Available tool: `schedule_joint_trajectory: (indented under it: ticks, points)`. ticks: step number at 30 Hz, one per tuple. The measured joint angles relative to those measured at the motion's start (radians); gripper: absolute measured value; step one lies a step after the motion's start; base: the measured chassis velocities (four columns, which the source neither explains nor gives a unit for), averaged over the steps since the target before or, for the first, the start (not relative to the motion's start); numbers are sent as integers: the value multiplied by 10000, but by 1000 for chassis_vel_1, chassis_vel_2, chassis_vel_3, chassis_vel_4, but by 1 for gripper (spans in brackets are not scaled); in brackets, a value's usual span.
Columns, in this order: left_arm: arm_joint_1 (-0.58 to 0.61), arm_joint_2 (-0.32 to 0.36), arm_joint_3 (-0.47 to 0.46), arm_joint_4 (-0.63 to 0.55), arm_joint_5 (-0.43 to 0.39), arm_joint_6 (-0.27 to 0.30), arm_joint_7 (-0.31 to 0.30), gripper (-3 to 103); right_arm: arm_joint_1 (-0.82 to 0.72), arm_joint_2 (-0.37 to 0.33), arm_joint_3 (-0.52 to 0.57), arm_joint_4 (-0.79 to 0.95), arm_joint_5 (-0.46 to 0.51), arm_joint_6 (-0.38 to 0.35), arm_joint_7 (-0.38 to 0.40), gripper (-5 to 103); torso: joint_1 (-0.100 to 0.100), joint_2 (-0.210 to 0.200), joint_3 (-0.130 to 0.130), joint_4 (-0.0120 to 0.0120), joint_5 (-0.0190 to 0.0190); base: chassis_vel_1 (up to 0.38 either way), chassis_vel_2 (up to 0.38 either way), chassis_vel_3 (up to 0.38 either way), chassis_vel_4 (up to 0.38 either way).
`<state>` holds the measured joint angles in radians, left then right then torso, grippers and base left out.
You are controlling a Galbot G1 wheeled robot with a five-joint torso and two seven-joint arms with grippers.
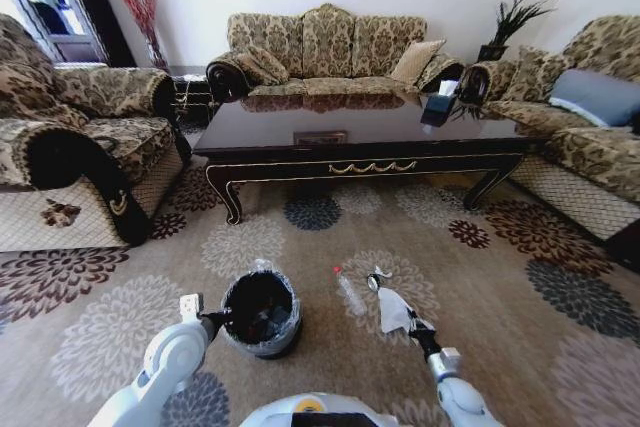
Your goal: Move to the front of the table and pick up the trash from the floor, then place it into the trash bin.
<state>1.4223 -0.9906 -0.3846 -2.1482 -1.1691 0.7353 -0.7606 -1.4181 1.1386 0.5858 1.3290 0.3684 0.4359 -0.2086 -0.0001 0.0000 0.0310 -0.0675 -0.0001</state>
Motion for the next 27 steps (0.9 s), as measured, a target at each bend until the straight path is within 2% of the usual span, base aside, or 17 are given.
schedule_joint_trajectory:
  ticks: [2, 5, 6, 8, 13, 20, 27]
  points:
    - [-169, -14, 285, 37, 5, 0, -15, 0, -583, -445, 266, 1318, 60, -92, 38, 0, 0, 0, 0, 2, 1, 0, 0, 0, 0]
    - [-302, -14, 481, 74, 33, 1, -28, 0, -941, -643, 459, 2187, 74, -181, 58, 0, 0, 0, 0, 1, 1, 0, 0, 0, 0]
    - [-442, -24, 699, 126, 70, 1, -42, 0, -1303, -767, 636, 3059, 81, -278, 75, 0, 0, 0, 0, 0, 1, 0, 0, 0, 0]
    - [-506, -33, 793, 160, 98, 0, -47, 0, -1475, -811, 711, 3488, 81, -328, 86, 0, 0, 0, 0, -1, 1, 0, 0, 0, 0]
    - [-763, -174, 1460, 392, 353, 1, -62, 0, -2482, -1011, 1069, 5816, -34, -606, 161, 0, 0, 0, -1, 0, 1, 0, 0, 0, 0]
    - [-926, -426, 1833, 503, 557, 3, -52, 0, -2846, -1375, 1303, 7635, -305, -991, 217, 0, 0, 0, 0, 2, 0, 0, 0, 0, 0]
    - [-1343, -576, 2449, 617, 601, 3, -32, 0, -2975, -1968, 1306, 9782, 222, -1930, 465, 0, 0, 0, 0, 2, 1, 0, 0, 0, 0]
